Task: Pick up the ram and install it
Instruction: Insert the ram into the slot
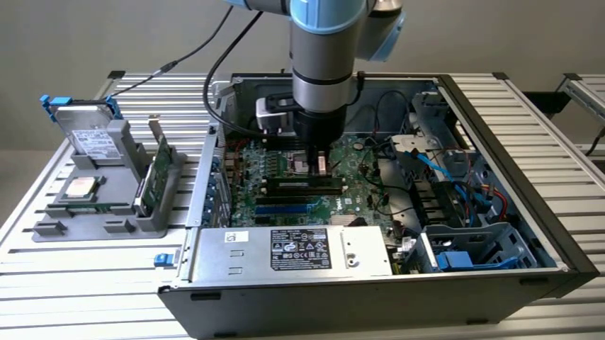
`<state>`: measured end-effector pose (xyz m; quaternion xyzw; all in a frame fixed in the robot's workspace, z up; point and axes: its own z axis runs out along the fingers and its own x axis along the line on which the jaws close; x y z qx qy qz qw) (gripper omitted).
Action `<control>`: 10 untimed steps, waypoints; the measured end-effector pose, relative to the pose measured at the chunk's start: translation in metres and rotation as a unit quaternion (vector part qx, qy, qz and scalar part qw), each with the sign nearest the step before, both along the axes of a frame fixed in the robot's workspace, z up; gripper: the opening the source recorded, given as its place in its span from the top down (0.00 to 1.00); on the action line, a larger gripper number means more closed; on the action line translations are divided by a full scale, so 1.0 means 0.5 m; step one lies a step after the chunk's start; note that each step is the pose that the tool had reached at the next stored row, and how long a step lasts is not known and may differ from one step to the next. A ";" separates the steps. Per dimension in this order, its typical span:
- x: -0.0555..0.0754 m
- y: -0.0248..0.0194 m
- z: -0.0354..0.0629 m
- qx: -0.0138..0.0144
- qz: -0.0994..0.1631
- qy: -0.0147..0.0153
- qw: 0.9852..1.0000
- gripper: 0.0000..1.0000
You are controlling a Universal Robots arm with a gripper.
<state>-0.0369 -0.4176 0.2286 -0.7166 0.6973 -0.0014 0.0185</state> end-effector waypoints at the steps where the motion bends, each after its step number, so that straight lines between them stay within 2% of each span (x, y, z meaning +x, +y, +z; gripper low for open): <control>1: -0.001 0.0005 0.000 0.000 0.000 0.000 1.000 0.87; 7: -0.001 0.0021 -0.001 -0.003 0.000 0.000 1.000 0.87; 10: -0.001 0.0027 -0.001 -0.005 0.000 -0.001 1.000 0.87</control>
